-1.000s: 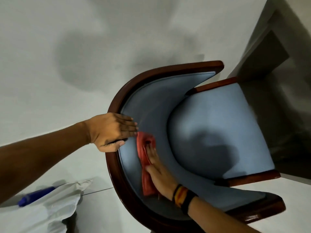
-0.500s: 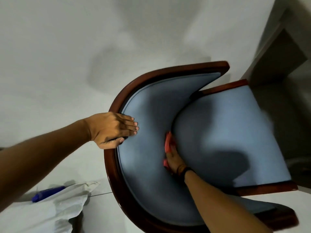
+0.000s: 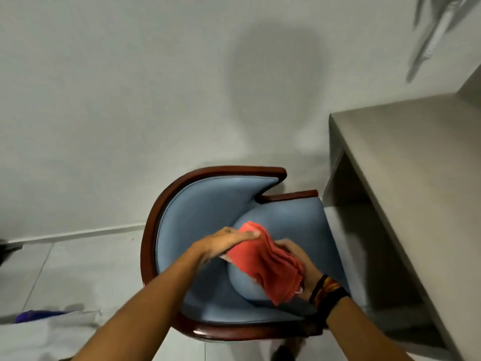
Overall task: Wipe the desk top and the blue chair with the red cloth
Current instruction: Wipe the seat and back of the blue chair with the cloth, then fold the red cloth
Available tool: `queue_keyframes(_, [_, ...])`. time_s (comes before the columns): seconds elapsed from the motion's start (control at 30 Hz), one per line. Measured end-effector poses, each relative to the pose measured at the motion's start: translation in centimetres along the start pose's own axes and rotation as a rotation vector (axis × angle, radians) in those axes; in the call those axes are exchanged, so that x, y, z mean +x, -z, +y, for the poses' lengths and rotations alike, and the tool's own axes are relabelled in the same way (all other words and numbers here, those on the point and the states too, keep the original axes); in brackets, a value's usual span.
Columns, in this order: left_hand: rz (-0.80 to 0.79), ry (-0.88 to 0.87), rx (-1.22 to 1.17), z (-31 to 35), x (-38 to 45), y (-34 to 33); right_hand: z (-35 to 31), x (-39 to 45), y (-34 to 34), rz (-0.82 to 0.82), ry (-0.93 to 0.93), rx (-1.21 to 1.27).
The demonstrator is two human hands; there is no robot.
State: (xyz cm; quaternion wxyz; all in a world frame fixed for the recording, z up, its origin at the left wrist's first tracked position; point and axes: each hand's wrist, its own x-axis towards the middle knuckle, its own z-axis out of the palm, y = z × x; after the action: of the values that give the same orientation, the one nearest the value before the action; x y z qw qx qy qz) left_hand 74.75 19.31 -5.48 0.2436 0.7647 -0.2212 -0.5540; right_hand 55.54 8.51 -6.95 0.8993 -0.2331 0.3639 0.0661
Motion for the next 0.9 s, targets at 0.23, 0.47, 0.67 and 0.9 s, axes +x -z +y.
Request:
queue_keyframes(0.23, [0.173, -0.282, -0.085, 6.0, -7.5, -6.8, 1.5, -13.2, 3.7, -0.106, 0.272, 0.116])
queue_keyframes(0.47, [0.041, -0.404, -0.081, 9.2, -12.3, -21.9, 10.8, -28.3, 12.8, 0.483, 0.676, -0.319])
queue_keyframes(0.67, [-0.095, -0.44, 0.034, 14.1, -16.3, -39.1, 16.3, -42.1, 21.9, 0.742, 0.712, -0.168])
queue_keyframes(0.9, [-0.2, -0.614, 0.004, 19.5, -16.3, -57.5, 19.6, -54.2, 33.5, 0.991, 0.787, 0.004])
